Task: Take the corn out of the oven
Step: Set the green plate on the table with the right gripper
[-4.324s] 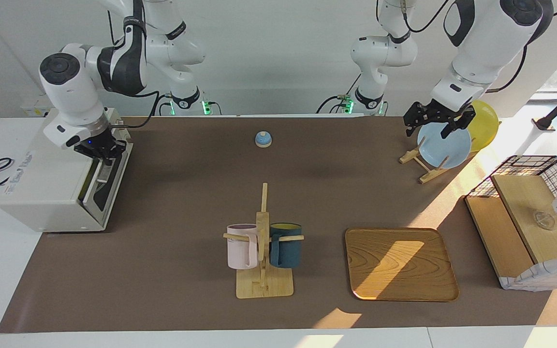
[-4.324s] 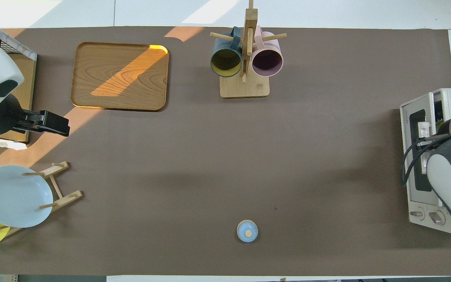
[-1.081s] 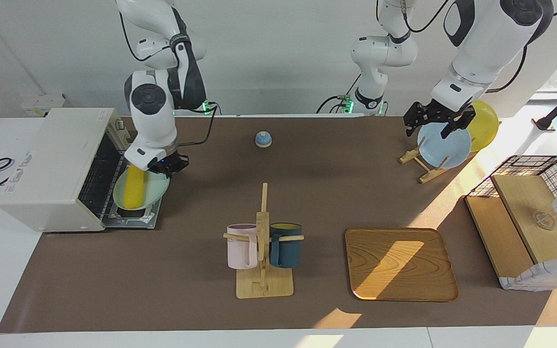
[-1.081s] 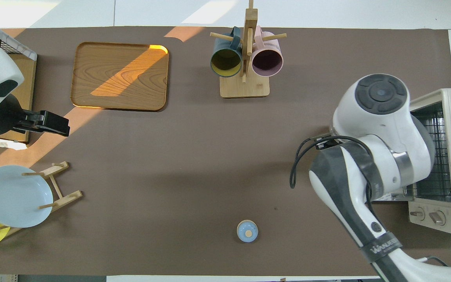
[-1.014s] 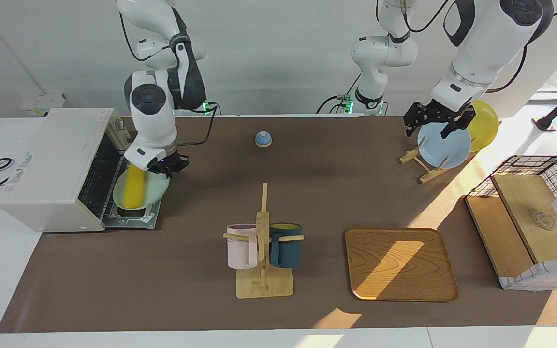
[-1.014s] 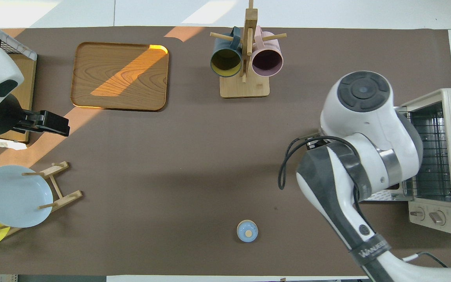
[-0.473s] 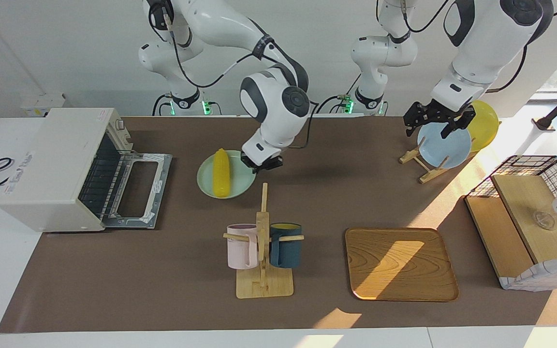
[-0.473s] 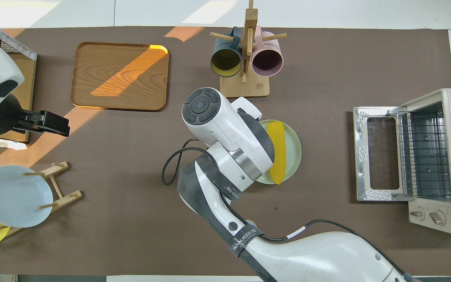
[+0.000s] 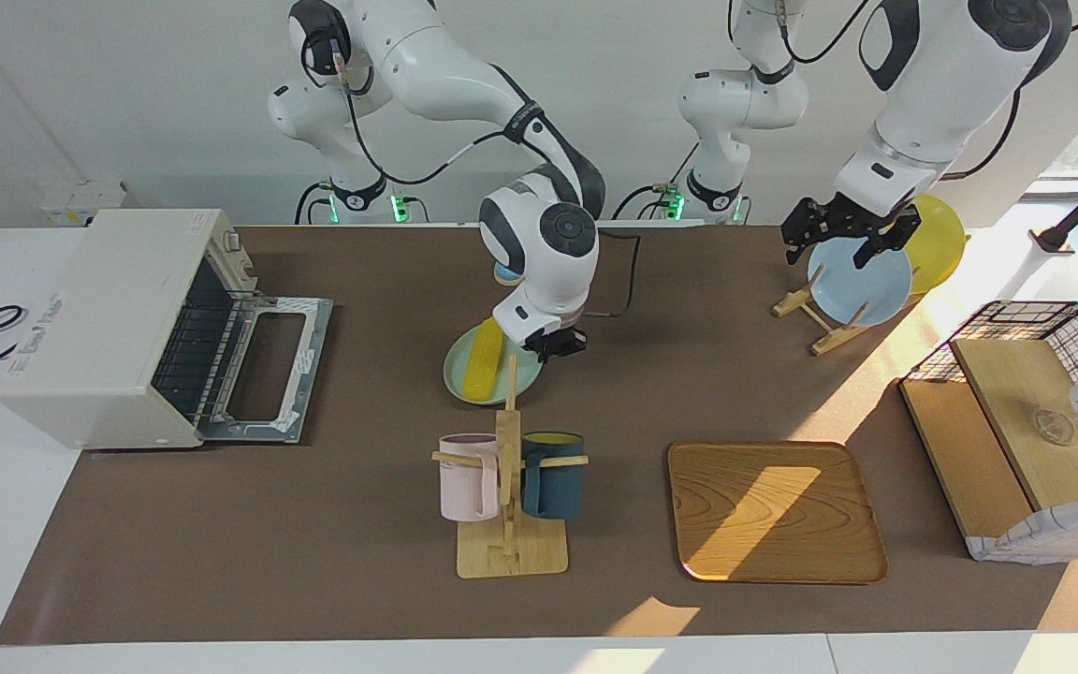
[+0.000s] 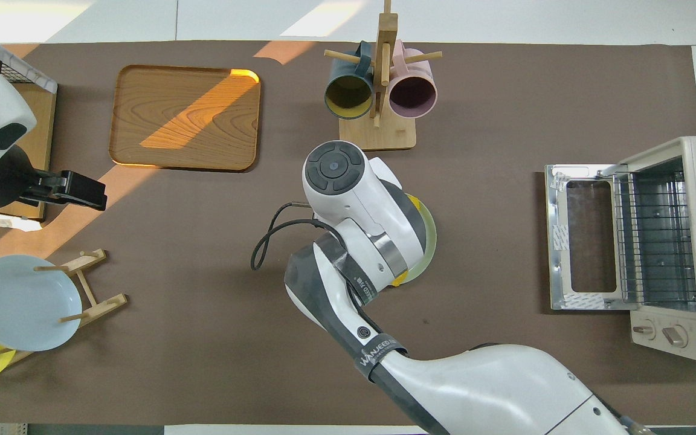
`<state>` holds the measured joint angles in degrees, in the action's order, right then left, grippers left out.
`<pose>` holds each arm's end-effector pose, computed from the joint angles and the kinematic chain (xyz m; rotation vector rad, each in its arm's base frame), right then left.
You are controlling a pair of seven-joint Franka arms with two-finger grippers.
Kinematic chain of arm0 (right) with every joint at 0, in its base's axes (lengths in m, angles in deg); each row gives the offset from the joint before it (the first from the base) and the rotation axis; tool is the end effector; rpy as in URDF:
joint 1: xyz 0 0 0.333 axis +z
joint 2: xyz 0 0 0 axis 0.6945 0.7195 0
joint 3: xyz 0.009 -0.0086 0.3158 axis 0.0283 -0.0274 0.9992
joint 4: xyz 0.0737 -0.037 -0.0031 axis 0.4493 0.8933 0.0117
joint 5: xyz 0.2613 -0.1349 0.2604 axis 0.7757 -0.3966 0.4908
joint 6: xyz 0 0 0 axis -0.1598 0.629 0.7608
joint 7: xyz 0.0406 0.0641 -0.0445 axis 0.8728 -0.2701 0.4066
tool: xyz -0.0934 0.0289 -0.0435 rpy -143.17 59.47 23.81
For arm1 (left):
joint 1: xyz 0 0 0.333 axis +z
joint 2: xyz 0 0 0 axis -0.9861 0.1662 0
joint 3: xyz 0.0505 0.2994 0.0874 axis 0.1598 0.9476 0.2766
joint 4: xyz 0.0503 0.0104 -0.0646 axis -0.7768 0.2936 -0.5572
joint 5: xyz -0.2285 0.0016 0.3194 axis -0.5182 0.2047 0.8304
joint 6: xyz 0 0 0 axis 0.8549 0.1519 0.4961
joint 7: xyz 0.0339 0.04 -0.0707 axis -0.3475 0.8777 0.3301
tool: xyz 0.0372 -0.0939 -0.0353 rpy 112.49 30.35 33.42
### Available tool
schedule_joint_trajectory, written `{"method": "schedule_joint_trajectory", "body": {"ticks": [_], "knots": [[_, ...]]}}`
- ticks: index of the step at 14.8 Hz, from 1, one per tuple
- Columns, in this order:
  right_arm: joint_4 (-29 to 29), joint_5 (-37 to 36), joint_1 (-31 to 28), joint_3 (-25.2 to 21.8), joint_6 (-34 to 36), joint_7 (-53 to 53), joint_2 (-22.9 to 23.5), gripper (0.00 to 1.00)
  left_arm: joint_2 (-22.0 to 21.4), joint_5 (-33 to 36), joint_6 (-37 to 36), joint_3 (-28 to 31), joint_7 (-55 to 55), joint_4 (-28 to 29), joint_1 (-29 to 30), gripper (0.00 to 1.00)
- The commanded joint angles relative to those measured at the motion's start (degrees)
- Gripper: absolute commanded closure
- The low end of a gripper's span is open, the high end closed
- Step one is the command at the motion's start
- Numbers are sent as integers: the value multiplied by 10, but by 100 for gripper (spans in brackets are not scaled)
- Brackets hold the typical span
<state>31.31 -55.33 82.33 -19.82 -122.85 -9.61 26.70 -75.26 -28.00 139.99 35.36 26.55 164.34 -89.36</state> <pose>0.5440 0.4041 0.3420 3.0869 -0.3381 -0.1803 0.5368 -0.0882 0.6011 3.1089 -0.2270 -0.1020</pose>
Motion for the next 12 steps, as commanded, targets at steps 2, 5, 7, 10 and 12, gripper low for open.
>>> {"method": "schedule_joint_trajectory", "body": {"ticks": [2,5,7,10,12], "knots": [[10,27,-8,8,-28,-14,-21,65,-8,6,2,-4,-5,9,11,0],[-19,-19,-26,2,21,-2,-36,66,-8,6,4,-4,-4,9,11,0],[-19,-58,-62,1,68,66,-57,80,-8,6,6,-5,-4,8,4,0],[-2,-115,-106,1,111,154,-82,100,-13,5,32,-10,-2,27,-20,0],[57,-131,-139,1,107,202,-110,100,-24,4,61,-10,6,53,-38,0]]}}
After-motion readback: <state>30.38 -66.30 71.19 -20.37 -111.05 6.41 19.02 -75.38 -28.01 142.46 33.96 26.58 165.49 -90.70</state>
